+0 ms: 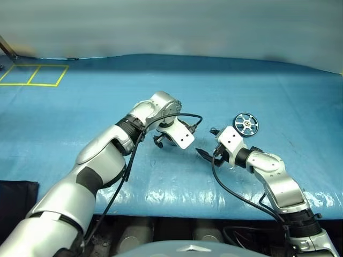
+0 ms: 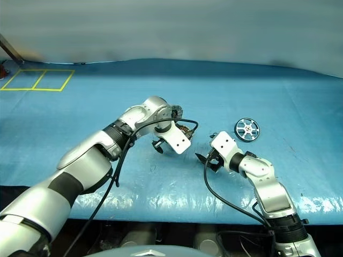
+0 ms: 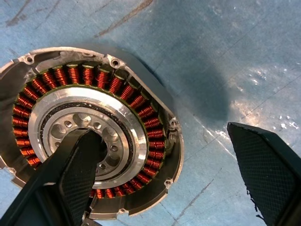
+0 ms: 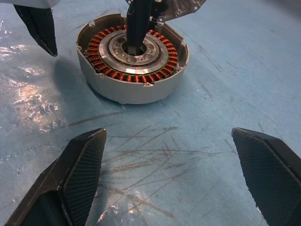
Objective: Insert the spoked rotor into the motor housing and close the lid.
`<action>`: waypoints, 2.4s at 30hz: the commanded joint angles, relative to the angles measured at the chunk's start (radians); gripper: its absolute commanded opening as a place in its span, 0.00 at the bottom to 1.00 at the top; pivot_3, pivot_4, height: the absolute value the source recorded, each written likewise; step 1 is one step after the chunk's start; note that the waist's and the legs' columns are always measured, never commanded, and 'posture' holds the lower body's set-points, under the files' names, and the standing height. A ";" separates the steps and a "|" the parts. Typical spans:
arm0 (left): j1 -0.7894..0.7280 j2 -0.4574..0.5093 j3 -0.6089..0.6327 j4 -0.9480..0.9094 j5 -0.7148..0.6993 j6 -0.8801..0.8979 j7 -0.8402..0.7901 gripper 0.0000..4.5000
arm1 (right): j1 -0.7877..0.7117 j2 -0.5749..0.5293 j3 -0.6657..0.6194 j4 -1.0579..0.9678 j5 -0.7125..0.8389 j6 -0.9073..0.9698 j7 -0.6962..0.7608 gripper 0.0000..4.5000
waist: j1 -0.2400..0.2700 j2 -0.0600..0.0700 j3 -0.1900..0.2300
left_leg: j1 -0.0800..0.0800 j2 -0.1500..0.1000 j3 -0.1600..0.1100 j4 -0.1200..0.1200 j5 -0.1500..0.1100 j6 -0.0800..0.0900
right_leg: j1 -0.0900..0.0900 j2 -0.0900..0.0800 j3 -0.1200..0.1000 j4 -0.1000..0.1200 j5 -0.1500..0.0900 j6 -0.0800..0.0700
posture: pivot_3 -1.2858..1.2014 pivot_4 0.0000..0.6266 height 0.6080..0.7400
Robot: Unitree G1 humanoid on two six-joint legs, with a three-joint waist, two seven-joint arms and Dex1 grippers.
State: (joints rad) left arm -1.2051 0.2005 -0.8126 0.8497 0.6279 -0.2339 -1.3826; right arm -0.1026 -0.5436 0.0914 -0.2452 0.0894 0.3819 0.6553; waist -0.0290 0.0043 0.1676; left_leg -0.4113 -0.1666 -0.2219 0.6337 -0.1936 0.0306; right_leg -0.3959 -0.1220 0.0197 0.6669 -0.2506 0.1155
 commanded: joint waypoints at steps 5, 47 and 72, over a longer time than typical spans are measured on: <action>0.047 0.004 -0.023 0.043 0.041 -0.043 0.054 0.53 | 0.003 -0.011 -0.028 -0.050 0.010 0.005 -0.009 1.00 | -0.004 0.000 -0.003 | 0.001 0.000 0.000 0.000 0.000 0.000 | 0.001 0.000 0.000 0.001 0.000 0.000 | 0.52 0.24 1.00; 0.380 0.406 0.058 -0.947 -0.321 0.174 -0.232 0.99 | -0.058 0.034 -0.046 0.071 -0.004 -0.031 -0.074 1.00 | -0.001 0.001 -0.004 | -0.002 0.002 0.001 0.006 0.000 0.000 | -0.003 0.004 0.005 0.003 0.007 -0.005 | 0.52 0.24 1.00; 1.062 0.482 0.541 -1.303 -0.771 0.502 0.201 0.99 | -0.235 0.196 -0.143 0.363 0.051 0.149 -0.237 1.00 | 0.003 0.002 -0.004 | 0.000 0.004 0.005 -0.007 0.003 -0.004 | -0.013 0.007 0.014 0.002 0.010 -0.010 | 0.52 0.24 1.00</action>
State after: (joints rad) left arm -0.1695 0.6988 -0.3148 -0.4075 -0.1005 0.2432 -1.2343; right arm -0.3228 -0.3480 -0.0221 0.1190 0.1242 0.5268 0.4281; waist -0.0262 0.0061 0.1636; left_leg -0.4113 -0.1627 -0.2170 0.6269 -0.1906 0.0267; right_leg -0.4088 -0.1150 0.0344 0.6684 -0.2408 0.1052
